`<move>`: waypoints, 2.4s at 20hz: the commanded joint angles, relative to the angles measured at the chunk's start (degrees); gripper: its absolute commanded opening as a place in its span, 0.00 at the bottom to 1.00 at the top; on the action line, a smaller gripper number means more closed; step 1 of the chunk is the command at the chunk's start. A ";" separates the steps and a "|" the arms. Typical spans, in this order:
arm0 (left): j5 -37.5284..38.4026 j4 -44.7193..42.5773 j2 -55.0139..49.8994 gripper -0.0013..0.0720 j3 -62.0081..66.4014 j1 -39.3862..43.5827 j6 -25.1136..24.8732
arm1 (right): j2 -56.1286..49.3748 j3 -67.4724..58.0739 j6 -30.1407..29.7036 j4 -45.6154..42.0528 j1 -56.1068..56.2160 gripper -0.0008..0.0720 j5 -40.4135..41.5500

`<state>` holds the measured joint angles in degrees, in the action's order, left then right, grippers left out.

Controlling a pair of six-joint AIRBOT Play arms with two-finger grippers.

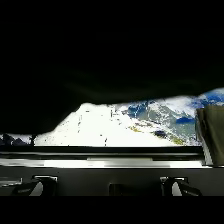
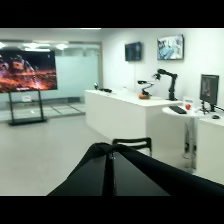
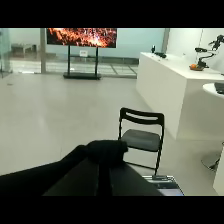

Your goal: Fold the clothes and pants, and hang the long-sleeved shirts on hangers.

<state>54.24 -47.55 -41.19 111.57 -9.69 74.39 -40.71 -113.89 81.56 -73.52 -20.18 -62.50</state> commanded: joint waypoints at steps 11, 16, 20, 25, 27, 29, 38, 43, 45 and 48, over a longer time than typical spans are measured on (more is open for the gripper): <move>22.12 -10.99 -23.56 0.04 -17.14 3.85 4.35 | -34.58 12.50 5.22 -1.05 6.34 0.07 -25.79; 3.19 -9.40 -40.17 0.04 -39.21 7.13 3.63 | -51.60 25.88 13.03 -2.38 13.68 0.07 -10.62; -3.21 -5.31 -50.90 0.04 -35.19 6.08 3.61 | -56.08 25.88 15.63 0.81 14.69 0.07 7.04; -22.97 -4.28 -52.28 0.04 -31.95 7.28 3.61 | -55.91 25.90 23.08 -0.92 14.69 0.07 27.19; -26.10 -4.31 -53.18 0.04 -31.95 8.81 3.61 | -56.65 25.90 23.96 -2.56 14.69 0.07 26.34; -23.96 -4.28 -55.49 0.04 -31.95 10.67 3.65 | -58.03 25.90 24.74 -2.58 14.69 0.07 21.07; 26.95 -20.00 -46.38 0.04 -33.14 4.85 5.60 | -50.64 26.25 14.34 -7.69 12.57 0.07 -20.59; 18.69 -18.49 -46.62 0.04 -45.62 6.80 5.60 | -50.66 39.60 16.52 -7.74 13.55 0.07 -16.04; 18.29 -18.71 -46.71 0.04 -48.02 6.86 5.64 | -50.66 40.70 18.14 -7.69 13.55 0.07 -14.71; 18.91 -18.18 -46.66 0.05 -48.33 6.12 6.23 | -50.60 39.69 19.04 -7.63 13.38 0.13 -15.45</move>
<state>72.60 -66.13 -87.99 64.88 -3.22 80.14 -91.37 -74.76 99.11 -81.06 -6.70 -77.21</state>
